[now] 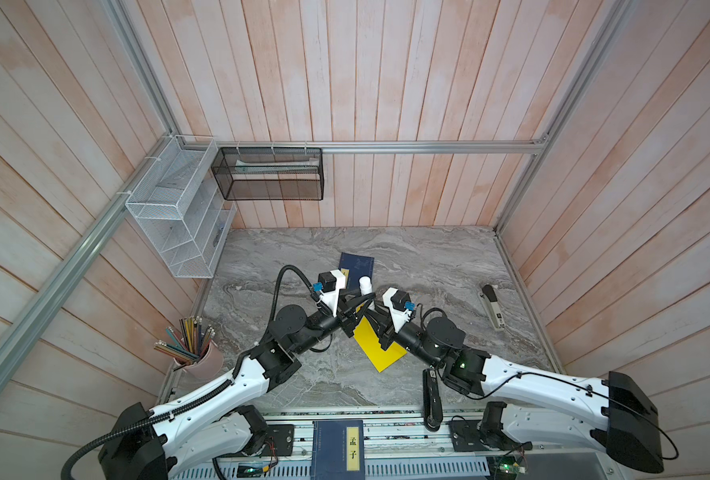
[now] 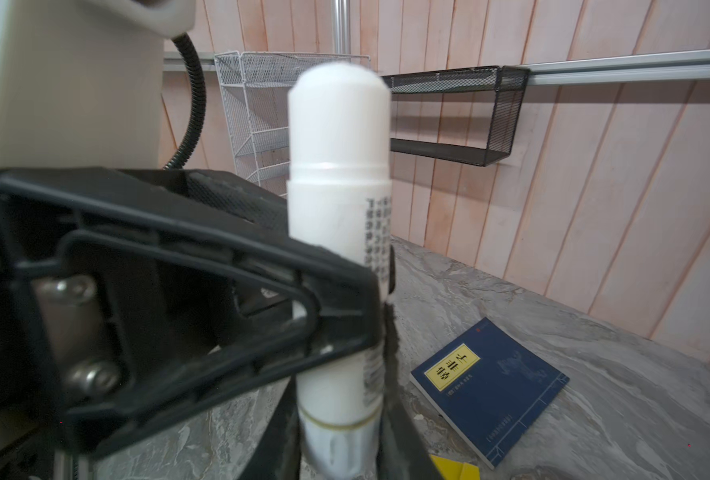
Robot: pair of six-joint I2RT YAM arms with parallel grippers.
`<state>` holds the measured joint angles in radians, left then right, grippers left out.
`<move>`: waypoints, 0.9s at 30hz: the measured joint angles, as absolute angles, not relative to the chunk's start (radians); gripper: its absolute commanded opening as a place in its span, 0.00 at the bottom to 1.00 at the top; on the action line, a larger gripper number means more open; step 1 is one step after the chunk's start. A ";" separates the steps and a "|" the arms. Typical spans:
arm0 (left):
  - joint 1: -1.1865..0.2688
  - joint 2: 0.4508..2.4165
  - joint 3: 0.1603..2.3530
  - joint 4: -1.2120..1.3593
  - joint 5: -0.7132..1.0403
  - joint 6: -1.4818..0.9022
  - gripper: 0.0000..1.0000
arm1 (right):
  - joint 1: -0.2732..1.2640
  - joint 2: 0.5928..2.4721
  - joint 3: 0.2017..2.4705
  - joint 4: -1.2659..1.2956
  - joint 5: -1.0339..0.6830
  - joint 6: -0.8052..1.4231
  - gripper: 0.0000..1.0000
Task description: Place the letter into the envelope and seal it
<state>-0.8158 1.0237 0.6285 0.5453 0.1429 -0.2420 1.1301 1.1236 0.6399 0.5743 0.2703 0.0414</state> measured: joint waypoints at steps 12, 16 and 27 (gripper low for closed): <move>-0.885 1.017 0.620 0.564 -0.065 -0.210 0.00 | 1.285 1.256 0.709 0.667 0.691 -0.057 0.16; -0.893 1.015 0.620 0.571 -0.081 -0.212 0.00 | 1.289 1.253 0.704 0.685 0.691 -0.067 0.38; -0.820 0.989 0.630 0.473 -0.146 -0.220 0.00 | 1.188 1.020 0.624 0.602 0.382 -0.036 0.55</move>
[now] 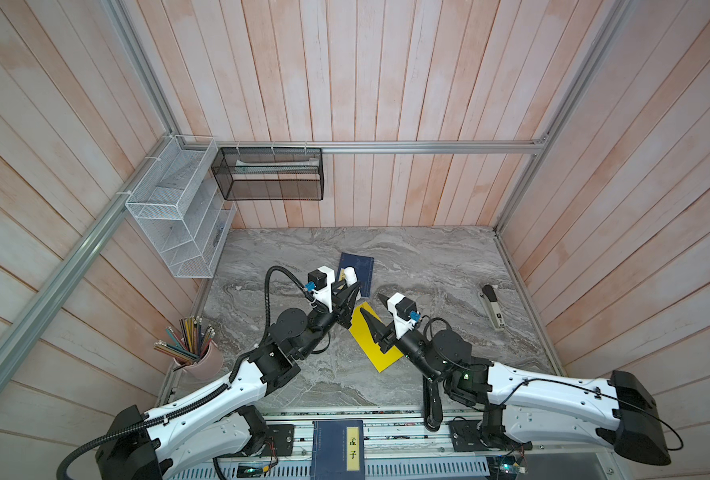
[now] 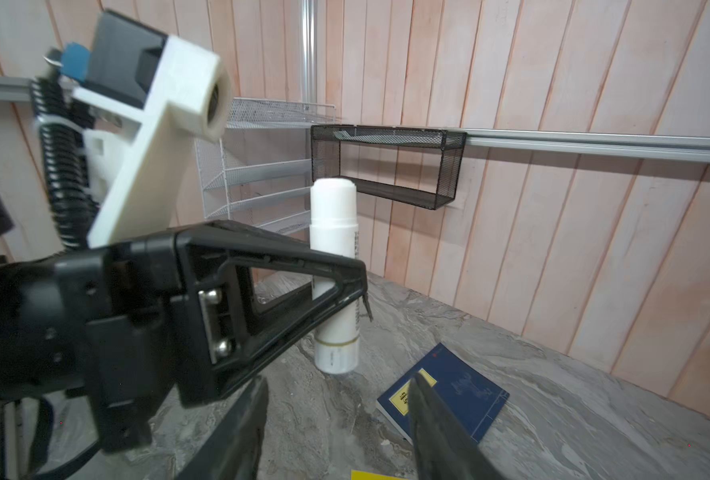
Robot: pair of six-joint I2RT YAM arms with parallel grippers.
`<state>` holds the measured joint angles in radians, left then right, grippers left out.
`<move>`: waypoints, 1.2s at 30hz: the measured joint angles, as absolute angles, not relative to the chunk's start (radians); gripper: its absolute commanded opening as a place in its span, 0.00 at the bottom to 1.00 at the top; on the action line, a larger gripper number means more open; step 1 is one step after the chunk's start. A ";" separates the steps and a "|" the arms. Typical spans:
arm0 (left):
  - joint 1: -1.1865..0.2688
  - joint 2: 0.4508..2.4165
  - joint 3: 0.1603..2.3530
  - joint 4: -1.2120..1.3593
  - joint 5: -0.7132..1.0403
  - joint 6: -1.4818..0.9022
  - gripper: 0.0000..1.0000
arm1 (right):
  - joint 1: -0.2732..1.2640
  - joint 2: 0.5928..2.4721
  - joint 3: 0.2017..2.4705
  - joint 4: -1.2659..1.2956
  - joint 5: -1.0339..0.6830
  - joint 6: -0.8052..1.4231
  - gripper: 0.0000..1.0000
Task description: Place the letter into the envelope and seal it
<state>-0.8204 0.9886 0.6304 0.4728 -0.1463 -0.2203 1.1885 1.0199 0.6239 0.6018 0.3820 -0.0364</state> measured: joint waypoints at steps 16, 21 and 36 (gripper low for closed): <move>-0.627 0.989 0.635 0.533 0.419 -0.372 0.00 | 0.788 0.962 0.496 0.637 -0.414 0.184 0.52; -0.627 1.037 0.635 0.585 0.540 -0.403 0.00 | 0.786 1.052 0.496 0.703 -0.517 0.242 0.53; -0.627 1.079 0.635 0.677 0.648 -0.461 0.00 | 0.781 1.137 0.539 0.816 -0.606 0.311 0.52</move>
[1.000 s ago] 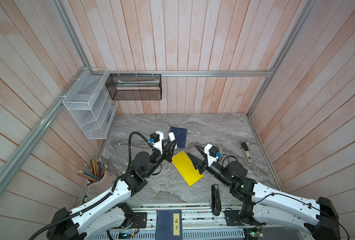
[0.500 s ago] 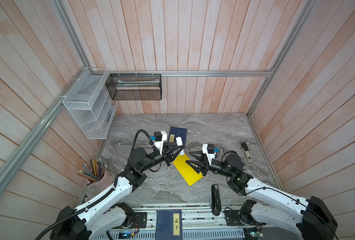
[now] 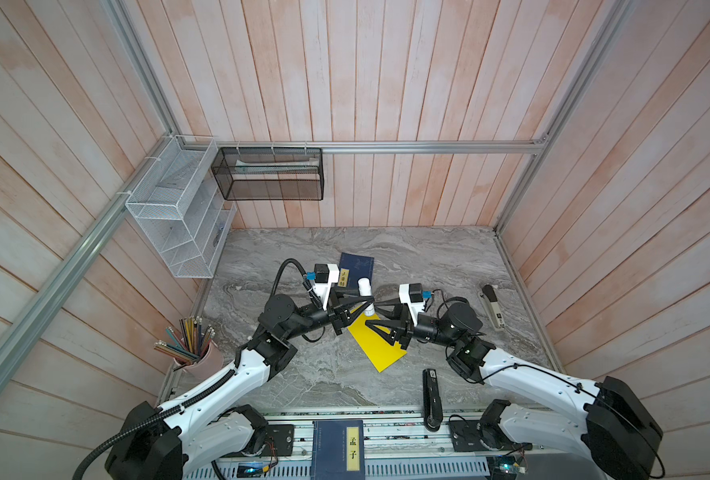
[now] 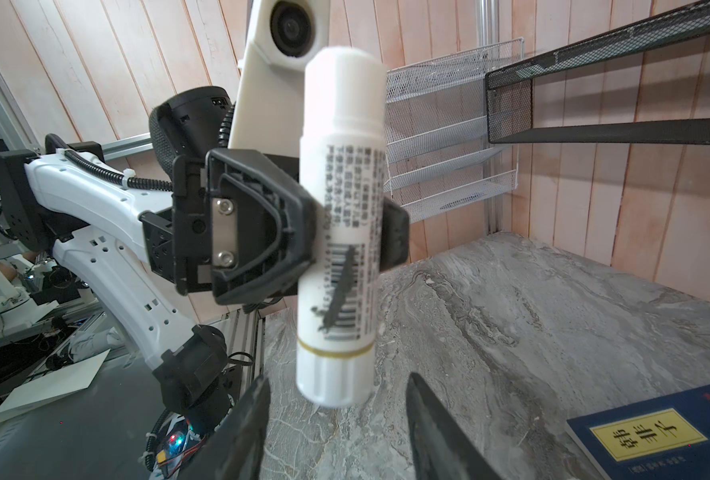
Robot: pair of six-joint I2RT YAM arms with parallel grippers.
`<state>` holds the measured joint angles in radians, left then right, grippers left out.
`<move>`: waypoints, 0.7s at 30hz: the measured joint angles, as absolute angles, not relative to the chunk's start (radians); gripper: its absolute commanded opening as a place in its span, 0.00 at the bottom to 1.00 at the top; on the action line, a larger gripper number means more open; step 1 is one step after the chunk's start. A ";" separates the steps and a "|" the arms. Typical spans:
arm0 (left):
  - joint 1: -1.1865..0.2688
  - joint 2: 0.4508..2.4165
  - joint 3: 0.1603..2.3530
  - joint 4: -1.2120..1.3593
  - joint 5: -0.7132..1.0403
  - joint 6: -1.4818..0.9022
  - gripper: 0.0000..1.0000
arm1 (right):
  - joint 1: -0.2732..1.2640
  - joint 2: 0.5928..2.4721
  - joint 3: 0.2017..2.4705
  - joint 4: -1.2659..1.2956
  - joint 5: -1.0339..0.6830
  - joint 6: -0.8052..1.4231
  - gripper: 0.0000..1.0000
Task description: Place the letter into the envelope and seal it
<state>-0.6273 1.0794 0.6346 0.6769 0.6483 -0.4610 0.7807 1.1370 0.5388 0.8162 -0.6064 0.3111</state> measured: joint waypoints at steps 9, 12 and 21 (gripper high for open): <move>-0.627 1.087 0.635 0.696 0.659 -0.473 0.00 | 0.778 1.156 0.563 0.828 -0.635 0.324 0.44; -0.627 1.087 0.635 0.697 0.659 -0.476 0.00 | 0.777 1.159 0.564 0.831 -0.642 0.332 0.40; -0.634 1.089 0.635 0.697 0.658 -0.475 0.00 | 0.777 1.165 0.572 0.837 -0.657 0.344 0.34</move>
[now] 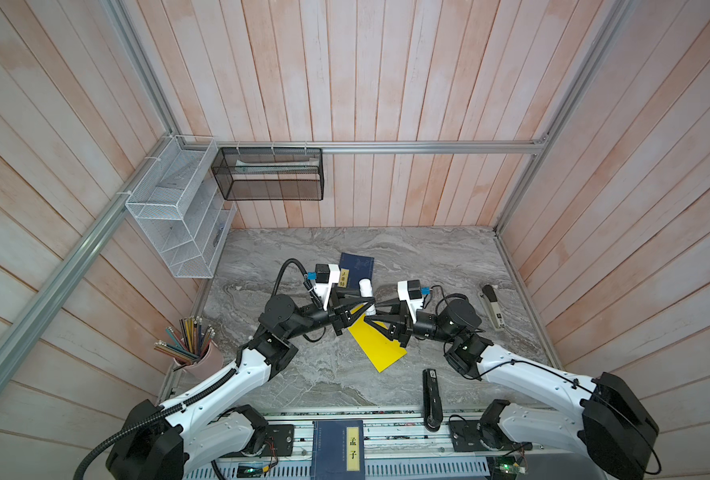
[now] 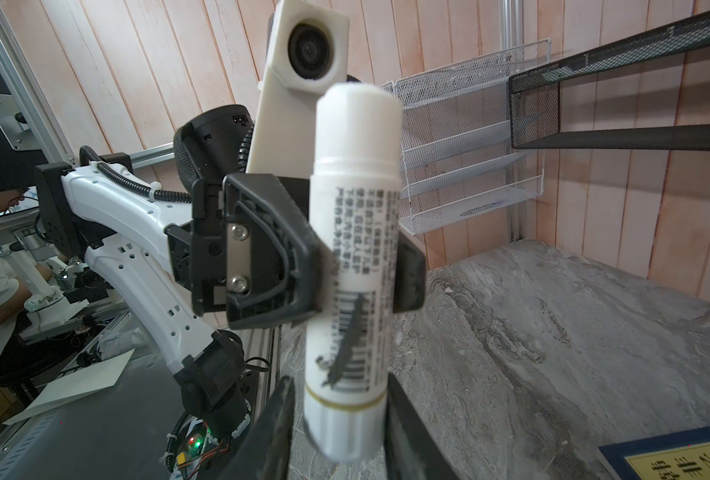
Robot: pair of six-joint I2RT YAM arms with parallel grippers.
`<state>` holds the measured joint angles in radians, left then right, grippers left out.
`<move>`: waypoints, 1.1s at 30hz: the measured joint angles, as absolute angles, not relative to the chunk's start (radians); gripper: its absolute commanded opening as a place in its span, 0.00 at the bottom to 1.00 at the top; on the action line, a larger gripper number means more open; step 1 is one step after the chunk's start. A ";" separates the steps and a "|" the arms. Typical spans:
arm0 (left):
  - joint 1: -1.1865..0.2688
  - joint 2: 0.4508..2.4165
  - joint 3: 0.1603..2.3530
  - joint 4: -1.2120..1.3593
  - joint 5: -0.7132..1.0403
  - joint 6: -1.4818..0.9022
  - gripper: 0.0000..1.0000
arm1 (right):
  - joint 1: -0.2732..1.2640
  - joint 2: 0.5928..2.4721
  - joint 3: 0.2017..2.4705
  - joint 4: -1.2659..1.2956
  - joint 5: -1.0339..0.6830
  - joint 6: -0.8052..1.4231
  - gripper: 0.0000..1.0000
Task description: Place the letter into the envelope and seal it
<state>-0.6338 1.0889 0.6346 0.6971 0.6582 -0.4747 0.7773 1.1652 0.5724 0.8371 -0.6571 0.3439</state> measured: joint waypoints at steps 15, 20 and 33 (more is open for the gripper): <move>-0.647 1.092 0.635 0.681 0.652 -0.449 0.00 | 0.775 1.167 0.578 0.837 -0.664 0.348 0.41; -0.647 1.092 0.635 0.667 0.647 -0.440 0.00 | 0.775 1.166 0.578 0.826 -0.665 0.345 0.36; -0.649 1.092 0.635 0.666 0.628 -0.438 0.00 | 0.775 1.161 0.576 0.811 -0.665 0.345 0.42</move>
<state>-0.6487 1.0920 0.6346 0.6659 0.6281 -0.4377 0.7750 1.1610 0.5758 0.8112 -0.6647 0.3450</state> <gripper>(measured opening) 0.280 0.432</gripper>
